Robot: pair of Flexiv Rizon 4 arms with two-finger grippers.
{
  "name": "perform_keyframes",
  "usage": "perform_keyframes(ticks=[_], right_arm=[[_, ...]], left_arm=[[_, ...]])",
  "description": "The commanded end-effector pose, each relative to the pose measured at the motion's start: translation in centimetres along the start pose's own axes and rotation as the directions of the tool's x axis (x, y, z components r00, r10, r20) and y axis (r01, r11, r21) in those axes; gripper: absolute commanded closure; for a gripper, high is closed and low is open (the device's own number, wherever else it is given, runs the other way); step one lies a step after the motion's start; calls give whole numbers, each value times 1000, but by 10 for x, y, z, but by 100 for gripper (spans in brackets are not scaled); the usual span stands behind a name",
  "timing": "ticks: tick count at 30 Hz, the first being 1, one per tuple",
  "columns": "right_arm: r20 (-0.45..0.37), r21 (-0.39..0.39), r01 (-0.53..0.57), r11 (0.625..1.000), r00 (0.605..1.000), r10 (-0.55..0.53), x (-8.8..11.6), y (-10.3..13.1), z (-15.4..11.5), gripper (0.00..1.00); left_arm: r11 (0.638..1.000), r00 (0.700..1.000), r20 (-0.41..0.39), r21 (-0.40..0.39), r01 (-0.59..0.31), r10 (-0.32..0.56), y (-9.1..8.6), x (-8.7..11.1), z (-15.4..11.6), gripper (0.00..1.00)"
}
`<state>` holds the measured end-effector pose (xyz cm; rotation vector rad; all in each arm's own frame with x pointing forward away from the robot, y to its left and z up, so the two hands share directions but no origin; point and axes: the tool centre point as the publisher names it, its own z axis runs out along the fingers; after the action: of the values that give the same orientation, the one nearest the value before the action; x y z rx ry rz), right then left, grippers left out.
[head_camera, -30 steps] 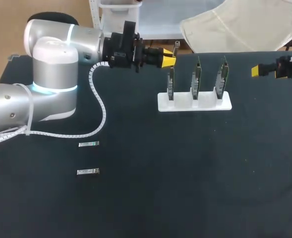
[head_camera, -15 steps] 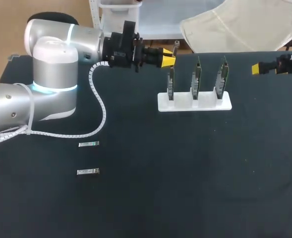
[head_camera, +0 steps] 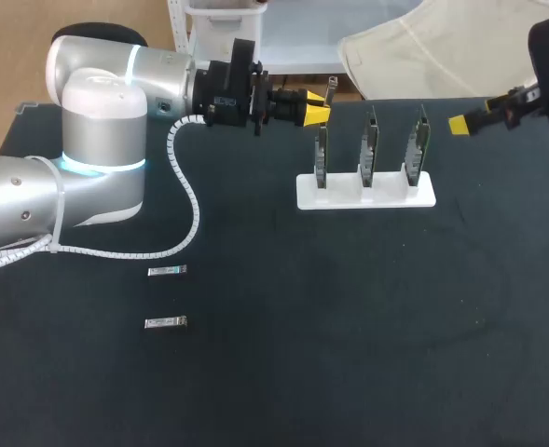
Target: Pick up the optical module with the left hand, and insert it into the network port with the right hand.
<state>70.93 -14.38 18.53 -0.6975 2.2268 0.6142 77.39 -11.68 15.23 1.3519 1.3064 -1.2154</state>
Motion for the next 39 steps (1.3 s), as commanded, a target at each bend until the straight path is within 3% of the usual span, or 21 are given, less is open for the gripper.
perform_keyframes(ticks=[1,19,20,25,32,39], right_arm=[[2,-205,-10,979,1000,11,-5,-7,9,0],[2,-205,-10,979,1000,11,-5,-7,9,0],[11,-211,29,977,1000,-27,-9,-3,12,0],[29,-302,177,937,984,-176,-27,13,24,0],[19,-428,299,853,947,-322,-39,24,31,0],[29,-463,336,820,931,-365,-46,32,36,0]], left_arm=[[1000,1000,1,4,0,0,2,1,0,100],[1000,1000,1,4,0,0,2,1,0,100],[1000,1000,1,4,0,0,2,1,0,100],[1000,1000,1,4,0,0,2,1,0,100],[1000,1000,1,4,0,0,2,1,0,100],[1000,1000,1,4,0,0,2,1,0,100]])
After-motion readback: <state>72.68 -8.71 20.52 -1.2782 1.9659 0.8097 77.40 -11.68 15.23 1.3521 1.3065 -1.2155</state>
